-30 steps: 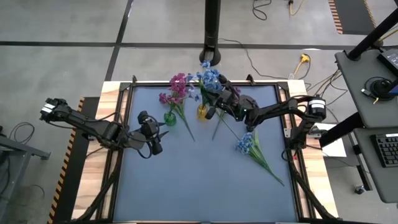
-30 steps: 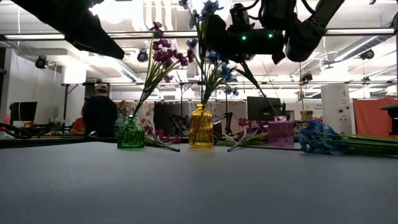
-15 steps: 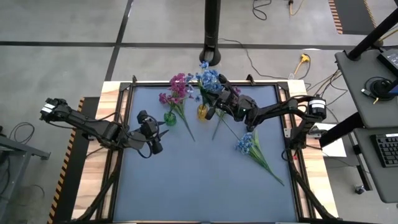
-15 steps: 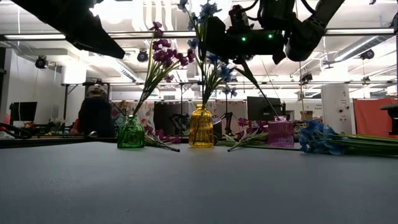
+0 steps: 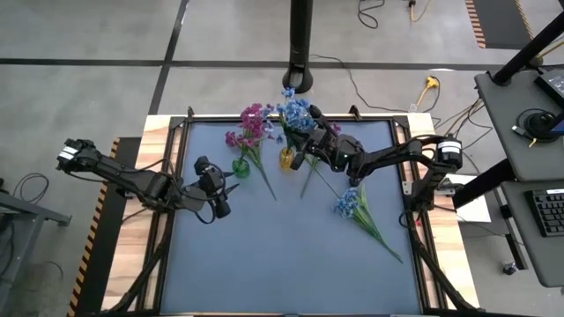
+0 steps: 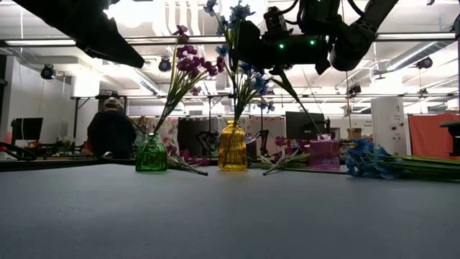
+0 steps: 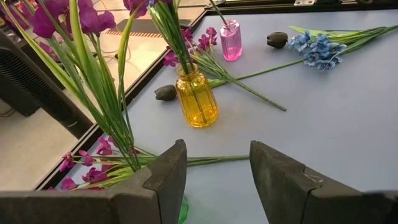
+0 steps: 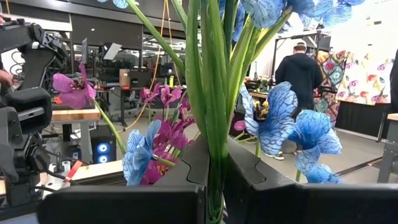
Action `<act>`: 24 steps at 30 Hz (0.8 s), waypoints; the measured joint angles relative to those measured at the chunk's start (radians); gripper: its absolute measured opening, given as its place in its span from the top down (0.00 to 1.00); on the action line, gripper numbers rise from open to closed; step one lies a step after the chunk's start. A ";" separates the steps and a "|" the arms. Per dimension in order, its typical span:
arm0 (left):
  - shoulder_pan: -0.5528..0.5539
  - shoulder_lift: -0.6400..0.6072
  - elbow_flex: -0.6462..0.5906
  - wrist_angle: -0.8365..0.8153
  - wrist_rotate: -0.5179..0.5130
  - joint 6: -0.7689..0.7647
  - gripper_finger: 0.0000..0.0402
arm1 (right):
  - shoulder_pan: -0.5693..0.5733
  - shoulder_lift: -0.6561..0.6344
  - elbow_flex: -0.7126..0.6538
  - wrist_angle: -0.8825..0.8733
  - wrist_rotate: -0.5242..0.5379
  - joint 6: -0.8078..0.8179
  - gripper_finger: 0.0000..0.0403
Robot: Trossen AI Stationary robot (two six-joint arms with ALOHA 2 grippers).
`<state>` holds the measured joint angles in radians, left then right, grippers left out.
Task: Sort flowers into vase by color
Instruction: Put the left blue flowers into the yellow flower vase
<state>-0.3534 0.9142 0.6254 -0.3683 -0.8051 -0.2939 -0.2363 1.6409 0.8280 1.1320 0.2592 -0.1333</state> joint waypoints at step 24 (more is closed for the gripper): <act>0.000 0.000 0.000 0.000 0.000 0.000 0.60 | 0.000 -0.001 0.000 -0.064 0.005 0.016 0.77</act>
<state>-0.3534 0.9138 0.6254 -0.3686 -0.8052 -0.2935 -0.2363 1.6402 0.8281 1.0677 0.2638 -0.1178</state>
